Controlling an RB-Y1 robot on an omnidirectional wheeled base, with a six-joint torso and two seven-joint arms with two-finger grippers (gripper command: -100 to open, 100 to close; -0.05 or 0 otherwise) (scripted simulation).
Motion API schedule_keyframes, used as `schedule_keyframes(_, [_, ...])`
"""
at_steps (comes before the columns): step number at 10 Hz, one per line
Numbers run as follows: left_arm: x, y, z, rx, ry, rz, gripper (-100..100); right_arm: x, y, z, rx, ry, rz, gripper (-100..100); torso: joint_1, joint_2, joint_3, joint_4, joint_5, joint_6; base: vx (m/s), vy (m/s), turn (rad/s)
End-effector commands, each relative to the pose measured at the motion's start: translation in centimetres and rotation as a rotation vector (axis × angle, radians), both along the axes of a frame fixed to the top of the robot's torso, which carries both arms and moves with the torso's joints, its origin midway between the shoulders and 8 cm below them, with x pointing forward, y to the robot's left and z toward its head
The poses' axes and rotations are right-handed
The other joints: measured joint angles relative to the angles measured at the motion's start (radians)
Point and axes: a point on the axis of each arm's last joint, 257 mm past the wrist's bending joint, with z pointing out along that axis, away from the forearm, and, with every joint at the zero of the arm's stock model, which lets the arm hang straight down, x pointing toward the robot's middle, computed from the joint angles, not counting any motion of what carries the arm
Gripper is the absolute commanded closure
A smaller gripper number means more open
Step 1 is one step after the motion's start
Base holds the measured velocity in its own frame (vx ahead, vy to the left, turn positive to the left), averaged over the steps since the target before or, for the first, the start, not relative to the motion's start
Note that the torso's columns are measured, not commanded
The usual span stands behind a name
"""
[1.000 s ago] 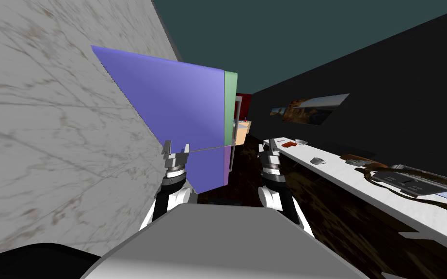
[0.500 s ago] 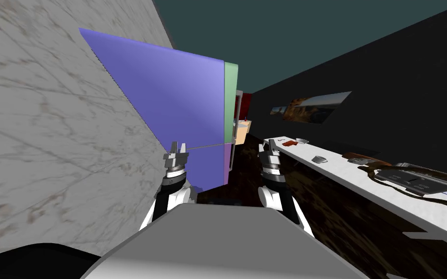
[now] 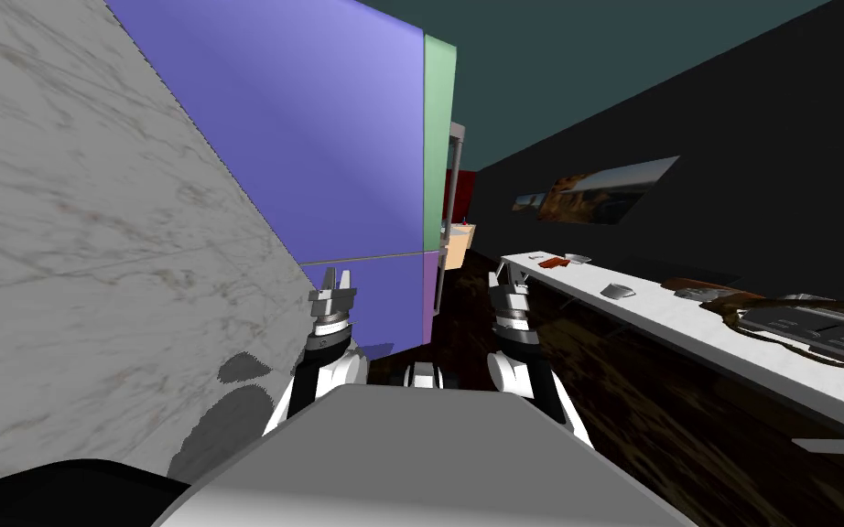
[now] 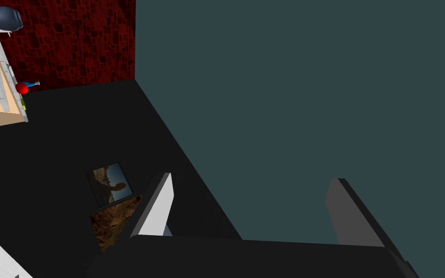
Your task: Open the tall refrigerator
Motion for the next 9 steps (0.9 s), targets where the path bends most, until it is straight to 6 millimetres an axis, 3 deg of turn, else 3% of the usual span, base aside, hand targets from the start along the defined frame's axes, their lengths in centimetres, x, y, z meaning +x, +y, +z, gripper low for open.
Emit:
schedule_keyframes(1, [0.7, -0.5, -0.1, 0.053, 0.023, -0.021, -100, 0.0, 0.0, 0.0, 0.0, 0.001, 0.0, 0, -0.001, 0.033, -0.069, 0.033, 0.0, 0.0, 0.013, -0.046, 0.028])
schedule_keyframes(9, [4.7, 0.6, 0.5, 0.156, 0.115, 0.002, -100, 0.0, 0.0, 0.0, 0.0, 0.001, 0.0, 0, 0.0, 0.047, -0.094, 0.047, 0.0, 0.0, 0.036, -0.104, 0.052])
